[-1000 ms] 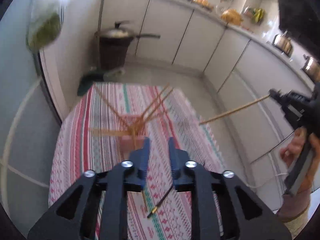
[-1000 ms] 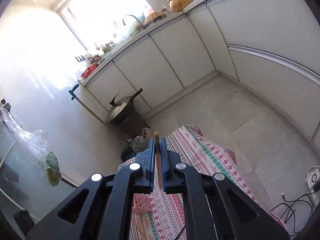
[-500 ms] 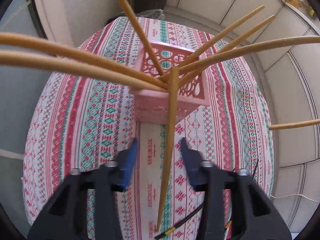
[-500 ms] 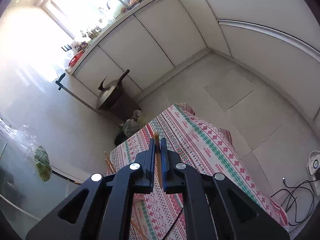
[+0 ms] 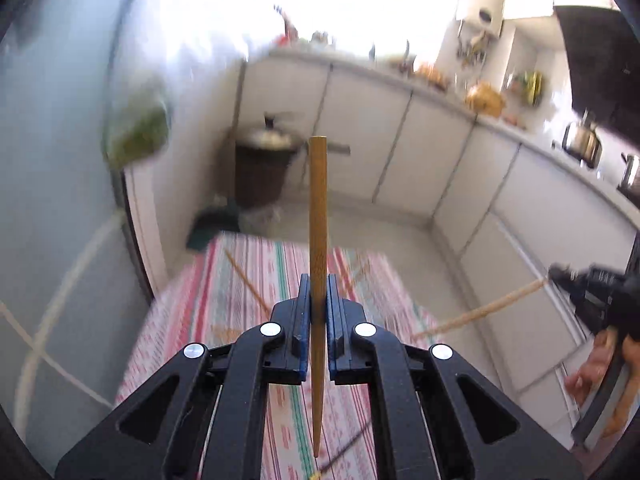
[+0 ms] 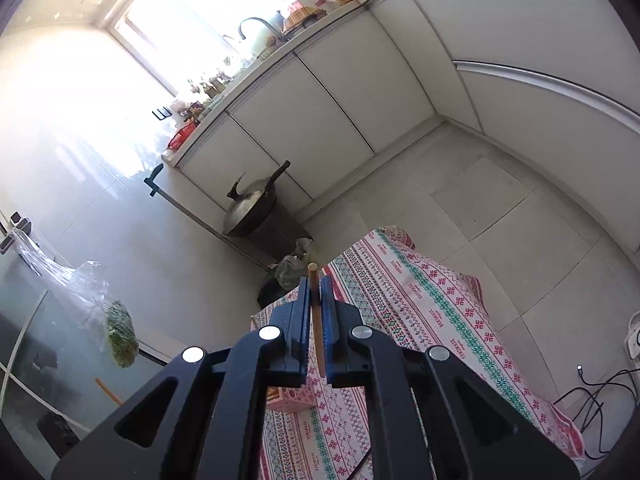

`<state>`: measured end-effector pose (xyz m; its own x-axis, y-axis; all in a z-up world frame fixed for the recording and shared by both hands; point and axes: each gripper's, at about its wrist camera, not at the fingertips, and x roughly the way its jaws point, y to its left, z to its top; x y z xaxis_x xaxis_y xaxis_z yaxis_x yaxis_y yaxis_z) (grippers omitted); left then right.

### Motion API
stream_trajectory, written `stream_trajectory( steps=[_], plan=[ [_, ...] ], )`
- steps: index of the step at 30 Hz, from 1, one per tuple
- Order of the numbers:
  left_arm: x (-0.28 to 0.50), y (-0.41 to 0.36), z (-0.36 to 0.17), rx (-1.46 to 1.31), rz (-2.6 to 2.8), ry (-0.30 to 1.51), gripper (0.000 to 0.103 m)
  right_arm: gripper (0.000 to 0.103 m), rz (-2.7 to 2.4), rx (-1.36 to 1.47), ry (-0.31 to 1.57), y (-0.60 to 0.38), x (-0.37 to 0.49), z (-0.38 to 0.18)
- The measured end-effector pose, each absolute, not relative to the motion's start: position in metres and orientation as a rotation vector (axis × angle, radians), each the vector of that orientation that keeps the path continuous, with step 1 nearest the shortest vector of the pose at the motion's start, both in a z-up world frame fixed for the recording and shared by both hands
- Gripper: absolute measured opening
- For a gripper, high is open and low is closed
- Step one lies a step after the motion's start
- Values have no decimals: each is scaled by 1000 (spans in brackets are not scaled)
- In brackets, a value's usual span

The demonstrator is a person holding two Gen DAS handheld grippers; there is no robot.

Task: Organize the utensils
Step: 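Drop the chopstick into the pink holder with the left gripper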

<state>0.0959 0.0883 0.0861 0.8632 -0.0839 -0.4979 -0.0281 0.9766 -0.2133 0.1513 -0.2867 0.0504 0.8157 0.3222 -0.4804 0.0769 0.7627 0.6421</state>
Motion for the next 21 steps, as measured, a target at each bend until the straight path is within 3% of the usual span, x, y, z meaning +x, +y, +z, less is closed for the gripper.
stream_trajectory(
  steps=[6,16,17,18,21],
  plan=[
    [124,92,111,-259,56,365,6,5,191,692,563,-276,144,66],
    [193,77,52,-238,179,347,7,5,217,667,568,-263,157,65],
    [192,79,43,-240,185,357,11,5,216,672,571,-263,158,64],
    [194,80,34,-239,201,367,25,5,218,679,574,-264,160,64],
    [185,98,30,-308,214,389,30,5,233,688,562,-264,157,70]
  ],
)
